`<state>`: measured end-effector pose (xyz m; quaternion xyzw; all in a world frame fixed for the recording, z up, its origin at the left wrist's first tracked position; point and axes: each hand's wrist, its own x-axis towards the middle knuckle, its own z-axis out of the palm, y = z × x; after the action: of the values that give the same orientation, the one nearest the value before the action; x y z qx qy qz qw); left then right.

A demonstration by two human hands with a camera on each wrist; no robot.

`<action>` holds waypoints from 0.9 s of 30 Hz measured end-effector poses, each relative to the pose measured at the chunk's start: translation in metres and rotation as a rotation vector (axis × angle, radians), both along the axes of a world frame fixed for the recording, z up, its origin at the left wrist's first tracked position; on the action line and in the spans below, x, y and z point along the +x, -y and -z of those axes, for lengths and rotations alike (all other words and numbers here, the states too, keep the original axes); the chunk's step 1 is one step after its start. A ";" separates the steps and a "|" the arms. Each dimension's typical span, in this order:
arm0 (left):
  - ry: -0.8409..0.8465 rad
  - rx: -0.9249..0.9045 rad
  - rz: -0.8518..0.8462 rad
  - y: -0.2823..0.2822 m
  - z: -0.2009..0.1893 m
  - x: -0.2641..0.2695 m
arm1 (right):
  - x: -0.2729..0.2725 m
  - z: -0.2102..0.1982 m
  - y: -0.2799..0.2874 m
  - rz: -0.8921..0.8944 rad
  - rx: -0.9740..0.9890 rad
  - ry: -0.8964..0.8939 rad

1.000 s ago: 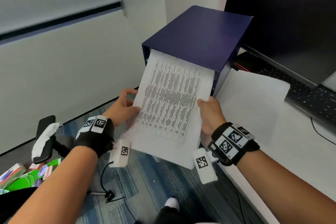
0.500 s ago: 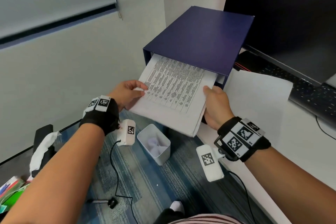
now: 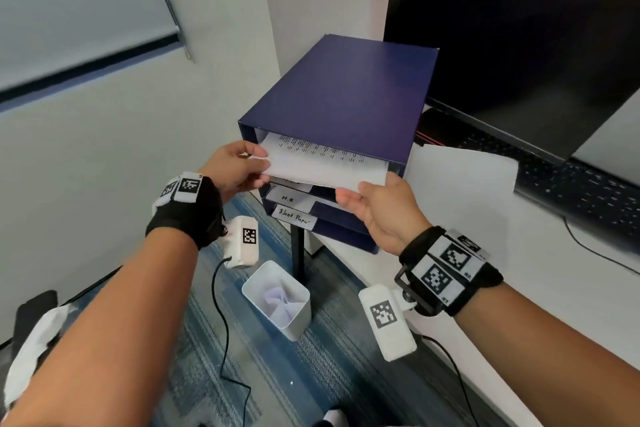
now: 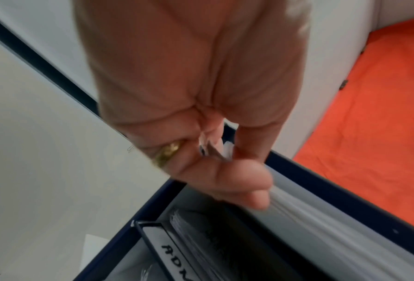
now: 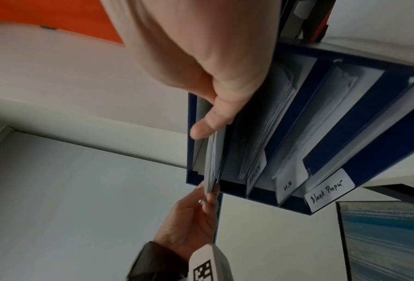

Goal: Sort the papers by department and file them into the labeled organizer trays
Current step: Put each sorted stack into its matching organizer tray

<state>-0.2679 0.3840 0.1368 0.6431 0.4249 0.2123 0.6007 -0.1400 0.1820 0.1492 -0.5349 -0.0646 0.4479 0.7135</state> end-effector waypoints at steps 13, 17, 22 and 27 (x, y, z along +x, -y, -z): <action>0.160 0.177 -0.255 -0.004 0.019 0.031 | 0.009 0.006 -0.049 0.189 -0.033 0.081; 0.249 0.184 -0.294 0.005 0.023 0.027 | 0.009 0.007 -0.046 0.162 -0.010 0.093; 0.234 0.124 -0.304 0.031 0.050 0.025 | 0.001 0.010 -0.015 0.011 -0.104 0.148; 0.035 -0.163 -0.126 0.068 0.087 0.043 | 0.023 0.029 0.024 -0.154 -0.349 0.270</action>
<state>-0.2251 0.3156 0.0496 0.5603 0.4700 0.2255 0.6437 -0.1166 0.1581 0.1205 -0.6987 -0.1217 0.4298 0.5589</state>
